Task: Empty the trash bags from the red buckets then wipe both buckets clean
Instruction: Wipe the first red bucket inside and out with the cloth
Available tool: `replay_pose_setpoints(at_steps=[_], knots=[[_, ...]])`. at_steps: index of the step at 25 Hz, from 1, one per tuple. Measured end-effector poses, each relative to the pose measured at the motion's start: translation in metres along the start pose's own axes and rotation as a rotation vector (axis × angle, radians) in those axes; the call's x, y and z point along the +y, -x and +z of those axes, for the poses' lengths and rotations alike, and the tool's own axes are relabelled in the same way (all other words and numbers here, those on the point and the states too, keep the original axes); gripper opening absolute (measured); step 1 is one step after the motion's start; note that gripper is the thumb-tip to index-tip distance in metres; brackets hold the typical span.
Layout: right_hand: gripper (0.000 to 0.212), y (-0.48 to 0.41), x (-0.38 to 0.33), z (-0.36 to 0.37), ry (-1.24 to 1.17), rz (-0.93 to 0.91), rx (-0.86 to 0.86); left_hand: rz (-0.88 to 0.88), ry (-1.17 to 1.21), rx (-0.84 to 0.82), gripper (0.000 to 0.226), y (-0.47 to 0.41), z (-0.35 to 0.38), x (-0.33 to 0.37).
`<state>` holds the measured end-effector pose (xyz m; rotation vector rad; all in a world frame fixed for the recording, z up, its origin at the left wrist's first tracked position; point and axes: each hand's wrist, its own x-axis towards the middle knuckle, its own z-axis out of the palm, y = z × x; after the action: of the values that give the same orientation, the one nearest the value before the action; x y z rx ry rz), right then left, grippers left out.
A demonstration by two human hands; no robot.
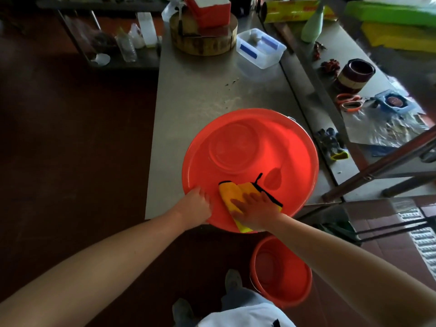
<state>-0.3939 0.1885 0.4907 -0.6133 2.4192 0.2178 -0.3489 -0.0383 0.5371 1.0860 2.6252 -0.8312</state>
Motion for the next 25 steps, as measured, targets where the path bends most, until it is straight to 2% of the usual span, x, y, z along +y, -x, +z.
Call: replay_pose_setpoints(at_steps=[5, 7, 9, 12, 13, 17, 19, 25], knots=[[0.07, -0.057, 0.009, 0.002, -0.224, -0.031, 0.035, 0.005, -0.021, 0.027, 0.036, 0.002, 0.004, 0.004], [0.067, -0.078, 0.01, -0.002, -0.19, -0.031, 0.264, -0.001, -0.048, 0.014, 0.032, 0.001, 0.006, 0.006], [0.062, -0.091, 0.011, 0.001, -0.042, 0.016, 0.415, -0.001, -0.061, 0.008, 0.034, -0.002, 0.005, 0.006], [0.058, -0.107, 0.021, -0.002, -0.042, -0.006, 0.141, 0.01, -0.054, 0.001, 0.042, -0.006, 0.001, 0.003], [0.059, -0.107, 0.022, -0.004, -0.058, -0.01, 0.1, 0.019, -0.03, -0.015, 0.046, -0.007, -0.001, 0.003], [0.066, -0.075, 0.015, -0.005, -0.099, -0.003, 0.008, 0.017, -0.046, -0.016, 0.045, -0.012, -0.007, 0.002], [0.066, -0.05, 0.006, 0.002, -0.064, -0.015, 0.054, 0.041, -0.108, -0.038, 0.042, -0.011, -0.009, -0.002], [0.079, 0.017, -0.013, 0.013, -0.155, 0.011, -0.062, 0.072, -0.139, -0.022, 0.019, 0.001, -0.022, -0.027]])
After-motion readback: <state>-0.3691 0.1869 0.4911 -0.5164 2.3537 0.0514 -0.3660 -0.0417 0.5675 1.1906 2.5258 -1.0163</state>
